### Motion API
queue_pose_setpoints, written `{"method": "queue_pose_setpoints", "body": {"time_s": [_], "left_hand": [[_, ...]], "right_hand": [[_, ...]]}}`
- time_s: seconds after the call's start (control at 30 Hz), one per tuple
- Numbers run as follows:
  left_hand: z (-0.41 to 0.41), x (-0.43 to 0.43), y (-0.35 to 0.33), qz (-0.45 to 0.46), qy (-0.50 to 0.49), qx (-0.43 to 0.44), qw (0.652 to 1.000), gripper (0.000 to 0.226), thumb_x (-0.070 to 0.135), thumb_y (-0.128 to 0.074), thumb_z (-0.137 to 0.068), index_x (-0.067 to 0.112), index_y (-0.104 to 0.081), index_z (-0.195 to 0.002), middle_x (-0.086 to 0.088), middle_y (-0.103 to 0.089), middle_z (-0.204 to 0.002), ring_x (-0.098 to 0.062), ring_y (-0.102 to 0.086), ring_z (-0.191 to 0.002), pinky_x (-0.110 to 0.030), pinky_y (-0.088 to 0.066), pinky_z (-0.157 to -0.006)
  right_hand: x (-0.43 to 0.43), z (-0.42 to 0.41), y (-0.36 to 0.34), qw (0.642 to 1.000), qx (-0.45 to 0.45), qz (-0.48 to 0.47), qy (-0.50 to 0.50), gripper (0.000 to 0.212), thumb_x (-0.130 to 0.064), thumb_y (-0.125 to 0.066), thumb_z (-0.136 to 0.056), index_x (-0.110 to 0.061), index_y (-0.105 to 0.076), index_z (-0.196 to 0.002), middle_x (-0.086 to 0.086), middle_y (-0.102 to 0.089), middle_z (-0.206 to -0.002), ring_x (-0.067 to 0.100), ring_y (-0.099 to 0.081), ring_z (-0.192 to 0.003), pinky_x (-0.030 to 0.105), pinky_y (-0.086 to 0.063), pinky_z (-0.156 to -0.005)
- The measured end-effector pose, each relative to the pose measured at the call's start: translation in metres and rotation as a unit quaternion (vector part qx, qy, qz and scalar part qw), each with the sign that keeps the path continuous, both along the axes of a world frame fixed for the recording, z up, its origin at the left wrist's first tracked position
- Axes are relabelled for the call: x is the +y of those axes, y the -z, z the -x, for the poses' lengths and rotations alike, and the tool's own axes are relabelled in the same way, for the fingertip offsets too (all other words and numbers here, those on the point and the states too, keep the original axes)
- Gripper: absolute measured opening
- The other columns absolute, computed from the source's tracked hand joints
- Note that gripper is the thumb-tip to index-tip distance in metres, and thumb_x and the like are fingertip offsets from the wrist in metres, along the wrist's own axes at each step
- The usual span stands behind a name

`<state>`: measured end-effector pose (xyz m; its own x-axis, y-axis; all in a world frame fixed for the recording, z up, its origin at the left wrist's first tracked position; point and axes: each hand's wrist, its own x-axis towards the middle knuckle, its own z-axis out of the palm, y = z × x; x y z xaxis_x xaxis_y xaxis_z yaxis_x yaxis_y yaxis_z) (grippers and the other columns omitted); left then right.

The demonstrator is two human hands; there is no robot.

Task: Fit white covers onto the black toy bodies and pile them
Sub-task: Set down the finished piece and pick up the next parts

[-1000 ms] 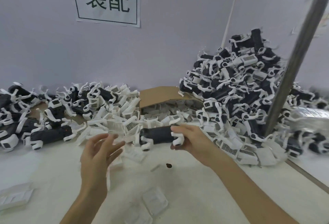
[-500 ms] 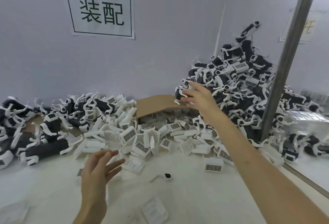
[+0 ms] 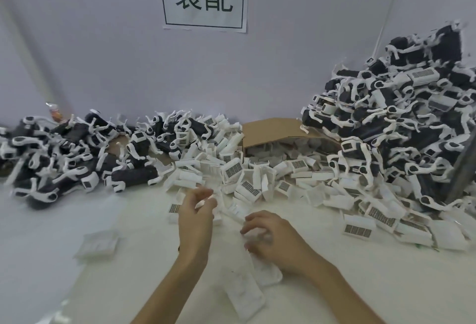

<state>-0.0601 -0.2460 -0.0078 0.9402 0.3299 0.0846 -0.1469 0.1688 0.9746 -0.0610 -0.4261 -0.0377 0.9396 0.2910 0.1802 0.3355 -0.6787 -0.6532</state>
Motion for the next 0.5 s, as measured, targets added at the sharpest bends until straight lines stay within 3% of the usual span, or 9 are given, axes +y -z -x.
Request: {"method": "queue_pose_setpoints", "body": {"time_s": [0.2,0.33,0.43,0.5], "left_hand": [[0.003,-0.001,0.001,-0.021,0.005,0.011,1.0,0.02,0.003,-0.057,-0.092,0.022,-0.064,-0.094,0.005,-0.066,-0.101,-0.028,-0.064,-0.107,-0.042,-0.051,-0.089],[0.002,-0.001,0.002,-0.04,-0.002,-0.005,0.999,0.02,0.005,-0.058,-0.094,0.024,-0.064,-0.097,0.007,-0.066,-0.103,-0.023,-0.064,-0.104,-0.042,-0.051,-0.09],[0.001,0.004,-0.002,-0.075,-0.023,-0.04,0.996,0.022,0.006,-0.058,-0.094,0.026,-0.065,-0.099,0.011,-0.067,-0.097,-0.007,-0.065,-0.089,-0.022,-0.051,-0.073],[-0.004,0.014,-0.01,-0.1,-0.028,-0.051,0.993,0.023,0.005,-0.057,-0.094,0.025,-0.064,-0.102,0.012,-0.067,-0.102,0.004,-0.063,-0.086,-0.012,-0.046,-0.065]], "right_hand": [[-0.004,0.003,-0.009,0.988,-0.117,0.01,0.099,0.003,-0.028,-0.07,-0.09,-0.026,-0.072,-0.089,-0.017,-0.063,-0.103,0.01,-0.055,-0.107,0.04,-0.039,-0.101],[-0.013,0.008,-0.021,0.999,-0.021,-0.003,0.041,0.012,-0.043,-0.077,-0.083,-0.038,-0.072,-0.094,-0.024,-0.057,-0.112,-0.004,-0.043,-0.115,0.036,-0.032,-0.105],[-0.012,0.01,-0.022,0.997,0.019,0.076,-0.008,0.027,-0.051,-0.081,-0.075,-0.046,-0.071,-0.099,-0.03,-0.05,-0.119,-0.008,-0.036,-0.116,0.029,-0.026,-0.104],[-0.01,0.009,-0.023,0.997,0.021,0.07,-0.003,0.021,-0.047,-0.084,-0.072,-0.047,-0.07,-0.089,-0.029,-0.052,-0.12,-0.005,-0.039,-0.119,0.028,-0.027,-0.105]]}}
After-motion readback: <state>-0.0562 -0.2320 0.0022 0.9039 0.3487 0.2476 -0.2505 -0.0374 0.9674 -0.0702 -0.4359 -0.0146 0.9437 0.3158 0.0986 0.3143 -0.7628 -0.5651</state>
